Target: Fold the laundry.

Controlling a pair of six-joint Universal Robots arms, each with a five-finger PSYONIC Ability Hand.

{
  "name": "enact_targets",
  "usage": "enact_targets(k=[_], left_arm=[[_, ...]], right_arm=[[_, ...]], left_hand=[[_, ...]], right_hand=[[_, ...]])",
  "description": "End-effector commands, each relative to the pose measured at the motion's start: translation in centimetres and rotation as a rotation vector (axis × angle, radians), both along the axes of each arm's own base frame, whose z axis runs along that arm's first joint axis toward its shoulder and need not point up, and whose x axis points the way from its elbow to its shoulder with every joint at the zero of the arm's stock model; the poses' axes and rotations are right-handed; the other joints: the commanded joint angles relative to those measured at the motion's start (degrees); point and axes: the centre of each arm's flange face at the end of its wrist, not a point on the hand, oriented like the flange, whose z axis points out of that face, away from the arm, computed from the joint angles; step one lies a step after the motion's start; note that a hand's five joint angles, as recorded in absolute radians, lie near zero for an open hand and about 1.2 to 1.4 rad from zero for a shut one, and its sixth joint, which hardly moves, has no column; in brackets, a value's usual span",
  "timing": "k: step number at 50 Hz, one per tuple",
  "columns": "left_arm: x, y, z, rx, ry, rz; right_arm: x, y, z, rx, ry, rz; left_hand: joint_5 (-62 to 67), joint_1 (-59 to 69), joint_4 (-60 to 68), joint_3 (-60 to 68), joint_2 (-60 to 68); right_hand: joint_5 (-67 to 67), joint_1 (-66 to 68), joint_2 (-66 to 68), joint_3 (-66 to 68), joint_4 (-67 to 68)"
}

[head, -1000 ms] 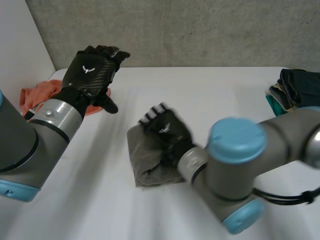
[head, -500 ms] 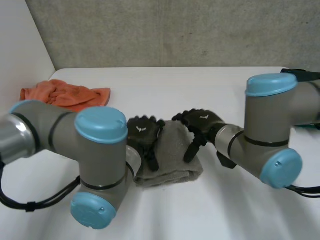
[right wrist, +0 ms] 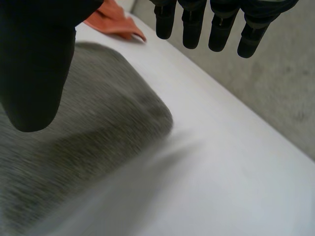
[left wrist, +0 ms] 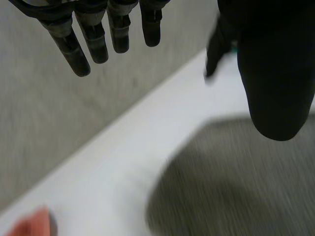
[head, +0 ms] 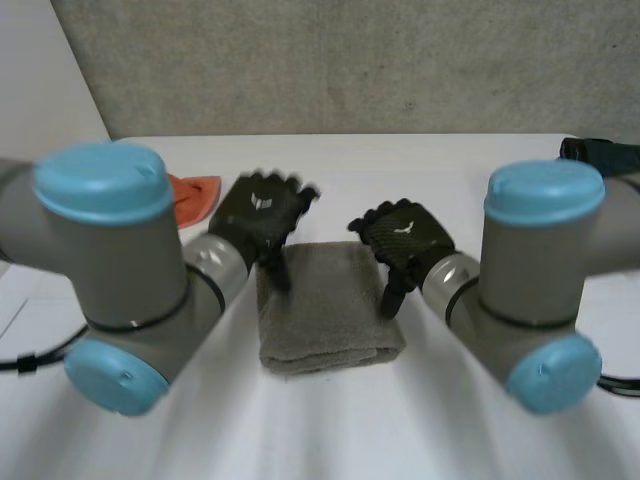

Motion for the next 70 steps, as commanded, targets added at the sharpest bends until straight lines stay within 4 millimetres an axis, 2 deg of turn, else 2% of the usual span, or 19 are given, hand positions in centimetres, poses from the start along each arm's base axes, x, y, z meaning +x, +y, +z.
enact_targets(k=[1,7,10,20,24,28,36,38,40,41,46,50,51,54,57,58,64,65,70], left_arm=[[-1.8,-0.1,5.6,-0.071,0.121,-0.262],[-2.2,0.6,6.7,0.023,0.141,-0.466],[-2.4,0.3,6.2,0.049,0.144,-0.48],[-2.7,0.3,5.2,0.079,0.137,-0.473],[-2.7,0.3,4.9,0.086,0.134,-0.471],[-2.7,0.3,4.9,0.087,0.135,-0.47],[-2.7,0.3,5.0,0.083,0.136,-0.469],[-2.7,0.3,5.0,0.084,0.136,-0.469],[-2.7,0.3,5.0,0.083,0.136,-0.469],[-2.7,0.3,5.0,0.083,0.136,-0.469],[-2.6,-0.1,5.5,0.063,0.144,-0.463],[-2.7,-0.4,6.6,0.015,0.159,-0.448],[-2.7,-0.5,6.9,0.006,0.164,-0.44],[-2.7,-1.1,8.3,-0.033,0.203,-0.404],[-2.6,-1.6,9.8,-0.067,0.259,-0.377],[-2.6,-1.6,10.2,-0.076,0.275,-0.375],[-2.6,-1.6,11.7,-0.097,0.342,-0.38],[-2.6,-1.6,11.7,-0.097,0.342,-0.38],[-2.7,-1.4,11.3,-0.085,0.338,-0.383]], right_arm=[[0.4,5.8,-2.8,-0.044,0.013,0.111],[1.0,7.4,-6.1,-0.078,0.026,0.156],[1.3,6.8,-7.8,-0.098,0.035,0.135],[2.6,4.7,-9.4,-0.257,0.071,0.119],[3.1,4.2,-9.5,-0.284,0.077,0.12],[3.4,3.5,-9.0,-0.3,0.05,0.112],[4.3,2.6,-8.1,-0.334,0.015,0.113],[4.5,2.4,-8.2,-0.338,0.012,0.112],[4.8,2.1,-8.1,-0.343,0.001,0.113],[4.9,1.9,-8.1,-0.344,-0.002,0.113],[5.2,-0.1,-5.9,-0.396,-0.053,0.072],[3.6,-4.2,-1.4,-0.479,-0.132,-0.028],[2.9,-5.5,0.6,-0.515,-0.168,-0.061],[1.5,-7.5,3.3,-0.564,-0.218,-0.115],[-1.5,-11.2,6.0,-0.622,-0.259,-0.207],[-3.4,-13.0,7.2,-0.654,-0.268,-0.253],[-10.7,-18.4,11.3,-0.794,-0.307,-0.356],[-12.8,-19.7,12.1,-0.843,-0.314,-0.369],[-19.4,-23.6,12.1,-0.945,-0.307,-0.392]], left_hand=[[-2.25,-0.38,-1.07,-1.47,-1.46],[-2.08,-0.21,-0.9,-1.3,-1.29],[-1.91,-0.04,-0.73,-1.13,-1.12],[-1.75,0.12,-0.56,-0.97,-0.95],[-1.75,0.12,-0.56,-0.97,-0.95],[-1.75,0.12,-0.56,-0.97,-0.95],[-1.75,0.12,-0.56,-0.97,-0.95],[-1.75,0.12,-0.56,-0.97,-0.95],[-1.75,0.12,-0.56,-0.97,-0.95],[-1.75,0.12,-0.56,-0.97,-0.95],[-1.75,0.12,-0.56,-0.97,-0.95],[-1.75,0.12,-0.56,-0.97,-0.95],[-1.75,0.12,-0.56,-0.97,-0.95],[-1.75,0.12,-0.56,-0.97,-0.95],[-1.75,0.12,-0.56,-0.97,-0.95],[-1.58,0.29,-0.4,-0.8,-0.79],[-1.41,0.46,-0.23,-0.63,-0.62],[-1.58,0.29,-0.39,-0.8,-0.78],[-1.41,0.46,-0.23,-0.63,-0.62]], right_hand=[[-2.43,-2.83,-2.38,-1.97,-2.01],[-2.43,-2.83,-2.38,-1.97,-2.01],[-2.43,-2.83,-2.38,-1.97,-2.01],[-1.18,-1.58,-1.12,-0.72,-0.76],[3.69,3.29,3.75,4.15,4.11],[19.48,19.08,19.53,19.94,19.9],[25.22,24.82,25.27,25.68,25.64],[32.93,32.53,32.98,33.39,33.35],[62.45,62.05,62.5,62.91,62.87],[67.52,67.12,67.57,67.98,67.94],[67.57,67.17,67.62,68.03,67.99],[67.57,67.17,67.62,68.03,67.99],[67.57,67.17,67.62,68.03,67.99],[67.57,67.17,67.62,68.03,67.99],[67.57,67.17,67.62,68.03,67.99],[67.57,67.17,67.62,68.03,67.99],[67.57,67.17,67.62,68.03,67.99],[67.57,67.17,67.62,68.03,67.99],[67.57,67.17,67.62,68.03,67.99]])
